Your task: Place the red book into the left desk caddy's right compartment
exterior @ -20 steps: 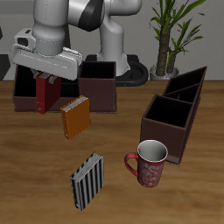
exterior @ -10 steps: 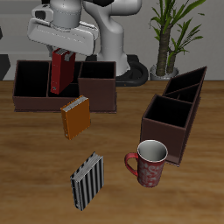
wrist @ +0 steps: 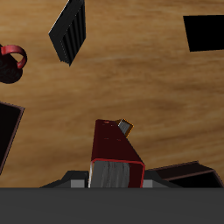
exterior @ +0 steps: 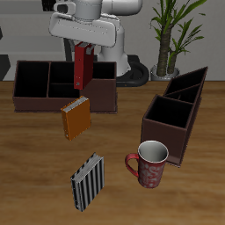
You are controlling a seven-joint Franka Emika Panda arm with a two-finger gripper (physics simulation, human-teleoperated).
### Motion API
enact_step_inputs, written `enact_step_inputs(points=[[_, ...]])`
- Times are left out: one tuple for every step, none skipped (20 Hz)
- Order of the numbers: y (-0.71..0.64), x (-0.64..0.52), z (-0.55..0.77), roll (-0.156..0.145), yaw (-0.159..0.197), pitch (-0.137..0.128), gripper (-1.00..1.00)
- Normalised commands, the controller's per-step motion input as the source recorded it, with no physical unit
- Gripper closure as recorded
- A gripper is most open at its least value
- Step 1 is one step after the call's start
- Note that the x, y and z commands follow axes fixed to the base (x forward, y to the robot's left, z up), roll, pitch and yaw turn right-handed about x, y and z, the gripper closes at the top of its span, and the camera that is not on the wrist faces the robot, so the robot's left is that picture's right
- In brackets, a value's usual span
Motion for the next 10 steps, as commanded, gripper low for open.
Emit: enact_step_inputs(points=[[0.41, 0.13, -0.1, 0.057, 0.04, 0.047, 1.0], [0.57, 0.14, -0.06, 0.066, -0.014, 0.062, 1.0], [1.02, 0.14, -0.04, 0.045, -0.006, 0.008, 1.0], [-0.1, -0.01, 0.01, 0.0, 0.0, 0.0, 1.0], [1.46, 0.24, -0.07, 0.114, 0.027, 0.113, 1.0], [0.56, 0.06, 0.04, 0.07, 0.023, 0.01, 1.0], [0.71, 0.04, 0.11, 0.058, 0.096, -0.047, 1.0], [0.63, 0.02, 0.12, 0.095, -0.021, 0.023, 1.0], [0.76, -0.01, 0.15, 0.09, 0.018, -0.008, 1.0], [0.64, 0.01, 0.2, 0.04, 0.031, -0.043, 1.0]])
